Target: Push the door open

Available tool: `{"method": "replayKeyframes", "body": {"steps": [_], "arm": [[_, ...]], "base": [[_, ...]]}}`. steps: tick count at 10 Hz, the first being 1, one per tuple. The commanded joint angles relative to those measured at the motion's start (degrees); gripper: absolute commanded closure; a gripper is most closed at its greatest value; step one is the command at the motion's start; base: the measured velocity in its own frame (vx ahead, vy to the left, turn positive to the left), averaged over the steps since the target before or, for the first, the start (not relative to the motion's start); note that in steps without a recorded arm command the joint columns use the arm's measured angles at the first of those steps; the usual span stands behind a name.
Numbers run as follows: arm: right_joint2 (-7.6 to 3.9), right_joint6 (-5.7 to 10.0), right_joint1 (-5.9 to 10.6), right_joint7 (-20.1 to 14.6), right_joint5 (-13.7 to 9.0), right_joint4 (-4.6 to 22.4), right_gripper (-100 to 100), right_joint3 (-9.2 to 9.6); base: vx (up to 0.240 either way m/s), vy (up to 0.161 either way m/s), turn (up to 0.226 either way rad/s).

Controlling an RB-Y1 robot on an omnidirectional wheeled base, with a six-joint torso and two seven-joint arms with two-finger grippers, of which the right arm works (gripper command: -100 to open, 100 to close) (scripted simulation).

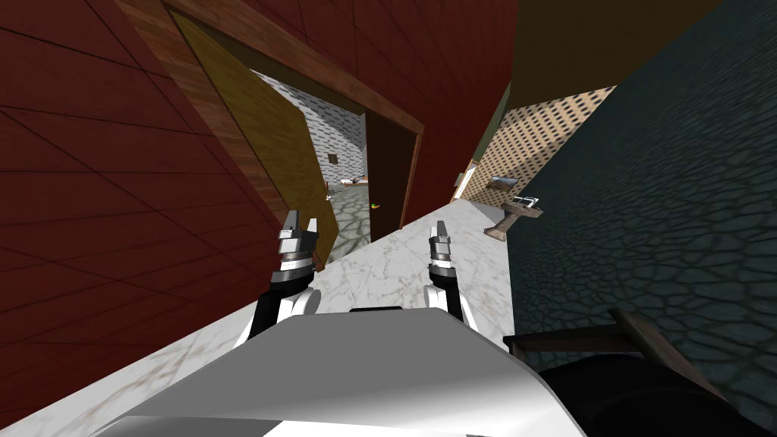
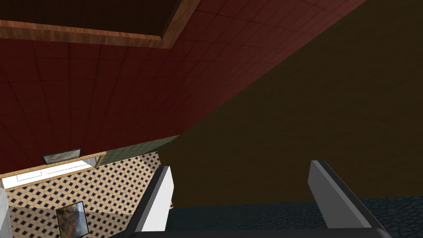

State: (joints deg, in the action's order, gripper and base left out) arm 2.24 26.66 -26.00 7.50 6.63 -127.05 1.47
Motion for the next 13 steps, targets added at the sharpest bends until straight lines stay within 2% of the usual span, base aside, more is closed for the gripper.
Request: {"method": "replayKeyframes", "body": {"steps": [1, 3, 9, 13], "arm": [[-1.01, 0.42, 0.77, 0.0, -0.4, 2.0, -100, 0.24], [-1.63, 0.73, 1.32, 0.0, -0.7, 3.5, -100, 0.41], [-4.32, 2.48, 4.5, 0.1, -2.3, 11.8, -100, 1.39], [-5.39, 3.44, 6.25, 0.2, -3.2, 16.3, -100, 1.93]], "base": [[0.097, -0.022, 0.081], [0.094, -0.01, 0.051], [0.132, -0.022, 0.072], [0.128, -0.034, 0.073]]}}
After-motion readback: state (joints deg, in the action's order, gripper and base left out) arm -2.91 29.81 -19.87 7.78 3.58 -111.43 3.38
